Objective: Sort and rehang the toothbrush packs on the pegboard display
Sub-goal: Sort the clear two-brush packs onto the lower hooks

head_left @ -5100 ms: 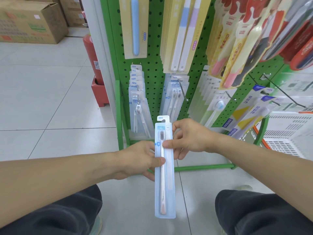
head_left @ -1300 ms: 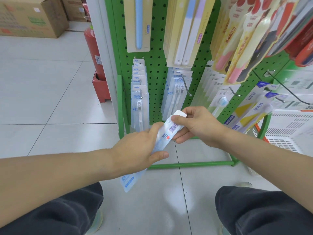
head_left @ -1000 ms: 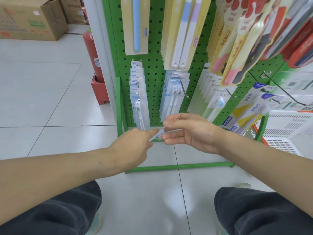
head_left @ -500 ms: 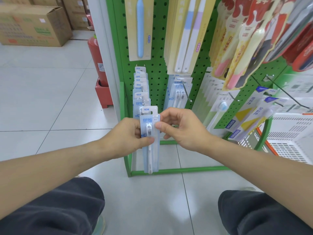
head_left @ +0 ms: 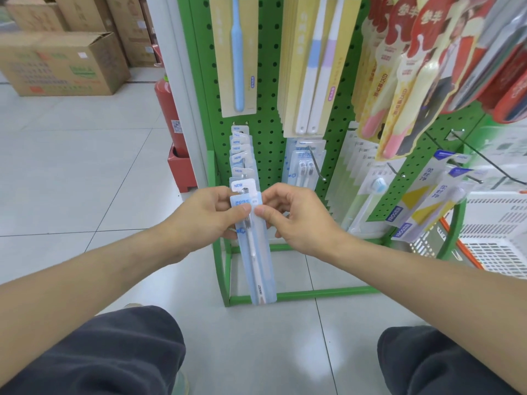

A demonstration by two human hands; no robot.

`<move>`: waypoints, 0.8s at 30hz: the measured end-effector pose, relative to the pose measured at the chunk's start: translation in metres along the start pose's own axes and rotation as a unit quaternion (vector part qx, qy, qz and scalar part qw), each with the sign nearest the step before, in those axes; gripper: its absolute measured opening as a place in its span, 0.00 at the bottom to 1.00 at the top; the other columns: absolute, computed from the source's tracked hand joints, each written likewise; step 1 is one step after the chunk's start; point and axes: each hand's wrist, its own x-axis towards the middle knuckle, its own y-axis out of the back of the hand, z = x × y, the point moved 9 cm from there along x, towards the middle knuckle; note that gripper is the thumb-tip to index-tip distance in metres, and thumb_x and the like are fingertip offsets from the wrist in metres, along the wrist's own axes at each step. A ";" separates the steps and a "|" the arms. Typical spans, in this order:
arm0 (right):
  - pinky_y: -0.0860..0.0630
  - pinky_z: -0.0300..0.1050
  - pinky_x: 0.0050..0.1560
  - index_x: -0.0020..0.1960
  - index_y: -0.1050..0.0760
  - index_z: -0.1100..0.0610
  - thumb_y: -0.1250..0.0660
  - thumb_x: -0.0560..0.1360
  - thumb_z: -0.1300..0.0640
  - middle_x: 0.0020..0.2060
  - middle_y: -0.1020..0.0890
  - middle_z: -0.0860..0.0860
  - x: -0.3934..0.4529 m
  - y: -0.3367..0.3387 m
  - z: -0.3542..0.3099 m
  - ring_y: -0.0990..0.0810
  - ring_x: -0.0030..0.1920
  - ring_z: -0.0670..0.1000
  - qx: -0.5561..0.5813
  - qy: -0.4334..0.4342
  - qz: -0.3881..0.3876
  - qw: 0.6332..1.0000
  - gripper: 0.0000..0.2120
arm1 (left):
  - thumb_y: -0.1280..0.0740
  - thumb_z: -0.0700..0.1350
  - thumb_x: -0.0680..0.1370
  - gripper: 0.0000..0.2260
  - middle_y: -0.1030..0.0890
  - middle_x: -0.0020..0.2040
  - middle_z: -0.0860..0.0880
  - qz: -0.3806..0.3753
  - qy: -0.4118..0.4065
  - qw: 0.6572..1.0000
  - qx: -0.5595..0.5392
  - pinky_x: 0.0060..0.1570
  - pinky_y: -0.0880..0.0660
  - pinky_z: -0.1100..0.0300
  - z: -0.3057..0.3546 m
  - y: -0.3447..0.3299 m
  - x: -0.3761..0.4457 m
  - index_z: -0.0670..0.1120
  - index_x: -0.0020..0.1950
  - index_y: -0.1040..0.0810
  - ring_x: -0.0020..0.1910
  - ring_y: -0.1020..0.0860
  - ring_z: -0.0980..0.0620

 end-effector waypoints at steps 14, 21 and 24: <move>0.21 0.38 0.42 0.49 0.21 0.55 0.32 0.78 0.63 0.39 0.17 0.48 0.009 0.002 0.000 0.19 0.39 0.46 -0.018 -0.005 0.065 0.998 0.04 | 0.31 0.48 0.81 0.06 0.14 0.37 0.46 0.111 -0.055 0.987 0.107 0.47 0.16 0.52 0.002 0.026 0.011 0.48 0.46 0.18 0.41 0.15 0.44; 0.23 0.36 0.47 0.68 0.27 0.54 0.39 0.84 0.60 0.58 0.21 0.47 0.022 0.008 -0.010 0.20 0.46 0.41 -0.078 0.085 0.132 0.985 0.14 | 0.28 0.53 0.78 0.09 0.13 0.36 0.49 0.119 -0.046 0.983 0.131 0.51 0.18 0.44 0.001 0.036 0.015 0.47 0.45 0.17 0.40 0.14 0.50; 0.16 0.51 0.38 0.78 0.35 0.46 0.43 0.85 0.60 0.69 0.25 0.48 0.031 -0.005 0.004 0.18 0.39 0.46 -0.068 0.024 0.074 0.995 0.22 | 0.28 0.52 0.78 0.08 0.14 0.36 0.51 0.126 -0.057 0.980 0.143 0.51 0.17 0.45 0.005 0.037 0.013 0.48 0.44 0.17 0.38 0.14 0.55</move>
